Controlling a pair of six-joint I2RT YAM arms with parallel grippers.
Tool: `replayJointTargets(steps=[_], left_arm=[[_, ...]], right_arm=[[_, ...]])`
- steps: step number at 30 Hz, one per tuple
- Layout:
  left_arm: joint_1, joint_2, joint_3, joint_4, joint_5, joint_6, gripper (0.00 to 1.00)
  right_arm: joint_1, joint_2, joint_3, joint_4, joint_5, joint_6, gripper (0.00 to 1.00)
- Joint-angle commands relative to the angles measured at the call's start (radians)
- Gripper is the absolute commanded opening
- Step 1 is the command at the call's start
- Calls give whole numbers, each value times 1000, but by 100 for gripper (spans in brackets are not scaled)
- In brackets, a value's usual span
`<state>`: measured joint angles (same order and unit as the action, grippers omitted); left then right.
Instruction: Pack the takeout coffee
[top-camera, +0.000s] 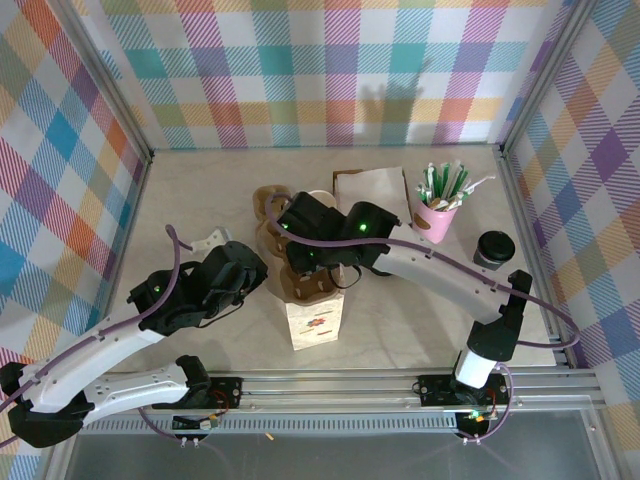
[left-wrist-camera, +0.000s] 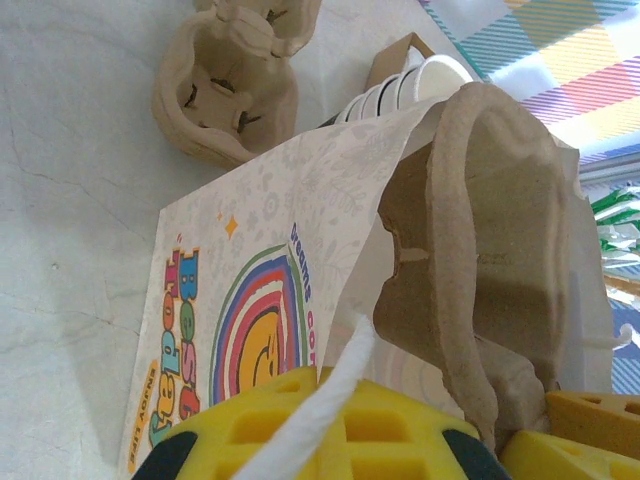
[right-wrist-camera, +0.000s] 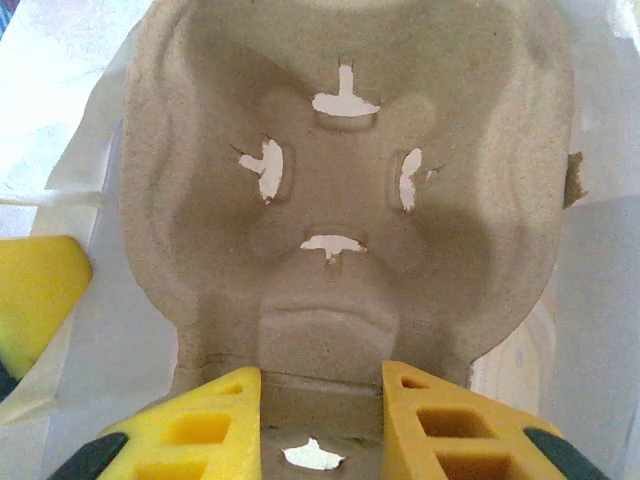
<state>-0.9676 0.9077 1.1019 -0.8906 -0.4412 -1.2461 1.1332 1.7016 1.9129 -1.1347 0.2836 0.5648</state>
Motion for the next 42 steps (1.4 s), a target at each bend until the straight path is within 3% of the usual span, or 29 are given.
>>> replayJointTargets(steps=[1,27,42], left_arm=[[-11,-15,-4,-18,-35,-13,4],[-11,41,4,-5,-20,-2,4],[-11,52,18,1,-2,1,3]], right_arm=[[7,-30,10,-70,12,19,28],[7,-77,-5,-90,-15,17,29],[5,-56,123,-159,-47,8,29]])
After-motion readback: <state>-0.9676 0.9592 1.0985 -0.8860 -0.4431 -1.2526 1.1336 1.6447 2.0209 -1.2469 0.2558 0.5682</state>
